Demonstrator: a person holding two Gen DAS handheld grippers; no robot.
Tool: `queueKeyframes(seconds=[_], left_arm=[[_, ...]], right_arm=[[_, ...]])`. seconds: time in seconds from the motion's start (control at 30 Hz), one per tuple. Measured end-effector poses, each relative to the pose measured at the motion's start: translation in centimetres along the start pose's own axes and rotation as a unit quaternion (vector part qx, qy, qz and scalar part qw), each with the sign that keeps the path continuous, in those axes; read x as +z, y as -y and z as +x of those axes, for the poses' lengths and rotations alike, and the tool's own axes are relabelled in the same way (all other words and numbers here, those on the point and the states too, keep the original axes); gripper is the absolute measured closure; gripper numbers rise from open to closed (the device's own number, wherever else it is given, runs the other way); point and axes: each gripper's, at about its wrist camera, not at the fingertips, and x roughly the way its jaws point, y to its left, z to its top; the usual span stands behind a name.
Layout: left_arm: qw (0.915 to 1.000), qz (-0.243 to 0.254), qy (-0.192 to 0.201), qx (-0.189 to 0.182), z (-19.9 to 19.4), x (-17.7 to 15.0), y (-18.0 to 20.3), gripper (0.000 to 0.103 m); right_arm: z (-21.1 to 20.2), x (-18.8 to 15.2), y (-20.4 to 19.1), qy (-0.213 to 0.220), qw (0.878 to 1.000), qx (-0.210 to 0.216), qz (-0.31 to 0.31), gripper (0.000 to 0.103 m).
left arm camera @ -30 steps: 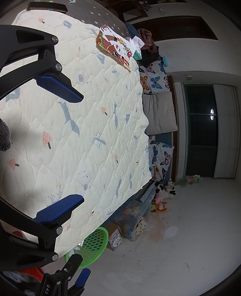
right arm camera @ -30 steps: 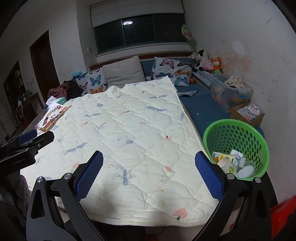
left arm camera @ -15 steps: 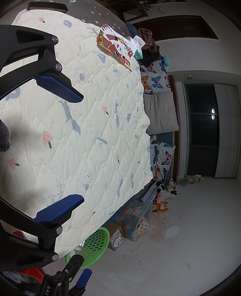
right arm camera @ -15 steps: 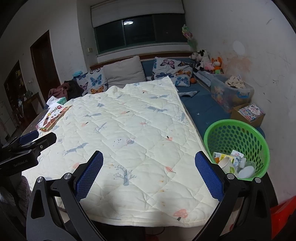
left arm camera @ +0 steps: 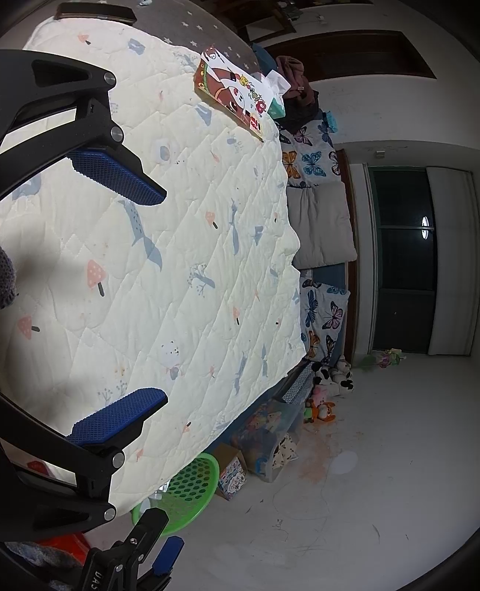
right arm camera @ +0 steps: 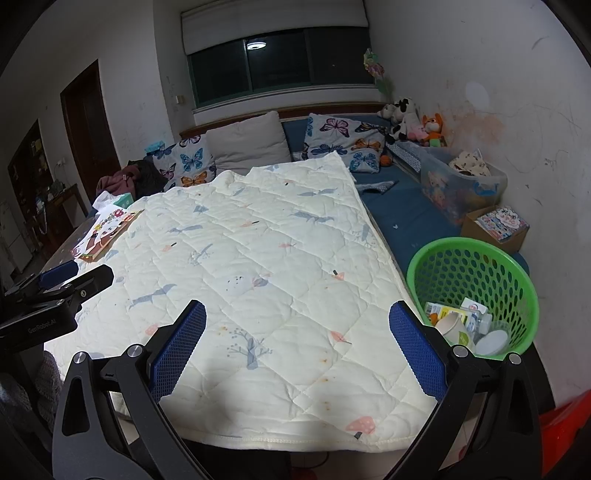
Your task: Collect trash
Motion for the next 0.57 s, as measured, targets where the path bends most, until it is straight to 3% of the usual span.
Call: queueKeyframes(seconds=[0.57], left_arm=[[1.0000, -0.003, -0.002, 0.002, 0.09, 0.04, -0.21, 0.007]], right_arm=[[0.00, -0.19, -0.02, 0.000, 1.000, 0.003, 0.000, 0.004]])
